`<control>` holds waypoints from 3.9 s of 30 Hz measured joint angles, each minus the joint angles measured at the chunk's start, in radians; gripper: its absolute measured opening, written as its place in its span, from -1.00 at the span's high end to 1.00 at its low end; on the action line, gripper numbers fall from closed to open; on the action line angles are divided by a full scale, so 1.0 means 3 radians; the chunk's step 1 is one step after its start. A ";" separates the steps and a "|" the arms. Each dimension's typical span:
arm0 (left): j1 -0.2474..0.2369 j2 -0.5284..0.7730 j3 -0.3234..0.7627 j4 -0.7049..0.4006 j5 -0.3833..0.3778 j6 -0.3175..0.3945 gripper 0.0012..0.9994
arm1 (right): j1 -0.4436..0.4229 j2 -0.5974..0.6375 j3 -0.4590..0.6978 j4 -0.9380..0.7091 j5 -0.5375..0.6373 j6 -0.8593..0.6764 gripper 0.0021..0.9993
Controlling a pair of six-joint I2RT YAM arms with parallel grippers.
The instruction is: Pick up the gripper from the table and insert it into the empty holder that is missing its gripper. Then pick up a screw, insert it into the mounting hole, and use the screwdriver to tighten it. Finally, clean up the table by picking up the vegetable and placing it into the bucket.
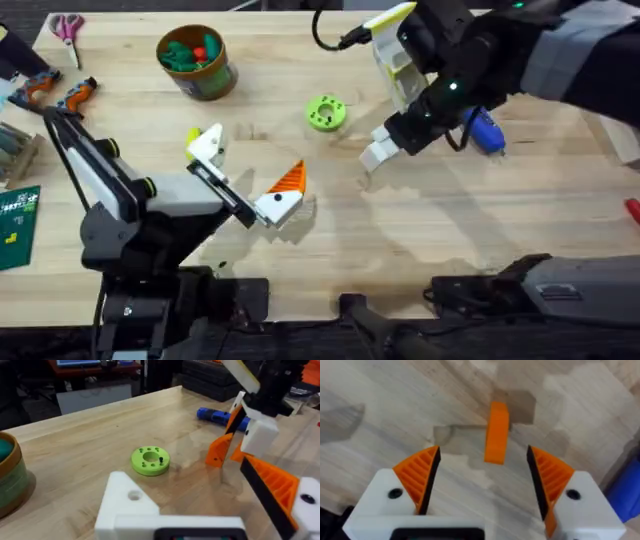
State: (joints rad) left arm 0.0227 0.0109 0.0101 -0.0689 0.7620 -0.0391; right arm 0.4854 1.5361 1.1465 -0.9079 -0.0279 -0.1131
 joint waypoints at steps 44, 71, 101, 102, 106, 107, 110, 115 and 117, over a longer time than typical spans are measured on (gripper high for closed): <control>0.0000 0.0000 0.0000 -0.0001 0.0003 0.0000 -0.97 | -0.0025 0.0117 0.0326 0.0002 -0.0151 -0.0024 0.97; 0.0000 0.0000 0.0000 -0.0056 0.0483 0.0001 -0.97 | -0.0547 0.0400 -0.0524 0.1941 -0.4281 0.0807 0.98; 0.0000 0.0000 0.0000 -0.0083 0.0713 0.0001 -0.97 | -0.0038 0.0936 -0.0542 0.3458 -0.4649 0.2764 0.98; 0.0000 0.0000 0.0000 -0.0083 0.0712 0.0001 -0.97 | -0.0038 0.0936 -0.0542 0.3539 -0.4649 0.2818 0.98; 0.0000 0.0000 0.0000 -0.0083 0.0715 0.0001 -0.97 | -0.0038 0.0936 -0.0542 0.3785 -0.4663 0.3006 0.98; 0.0000 0.0001 0.0000 -0.0083 0.0715 0.0001 -0.97 | -0.0038 0.0936 -0.0542 0.3800 -0.4662 0.3040 0.98; 0.0000 0.0000 0.0000 -0.0083 0.0715 0.0001 -0.97 | -0.0034 0.0936 -0.0542 0.3800 -0.4662 0.3102 0.98; 0.0000 0.0000 0.0000 -0.0083 0.0715 0.0001 -0.97 | -0.0034 0.0936 -0.0542 0.3837 -0.4662 0.3159 0.98; 0.0000 0.0000 0.0000 -0.0083 0.0713 0.0003 -0.97 | -0.0031 0.0936 -0.0542 0.3931 -0.4661 0.3170 0.98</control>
State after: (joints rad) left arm 0.0227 0.0109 0.0101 -0.0937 0.9760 -0.0383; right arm 0.4763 1.8168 0.9840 0.2714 -1.4261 0.8379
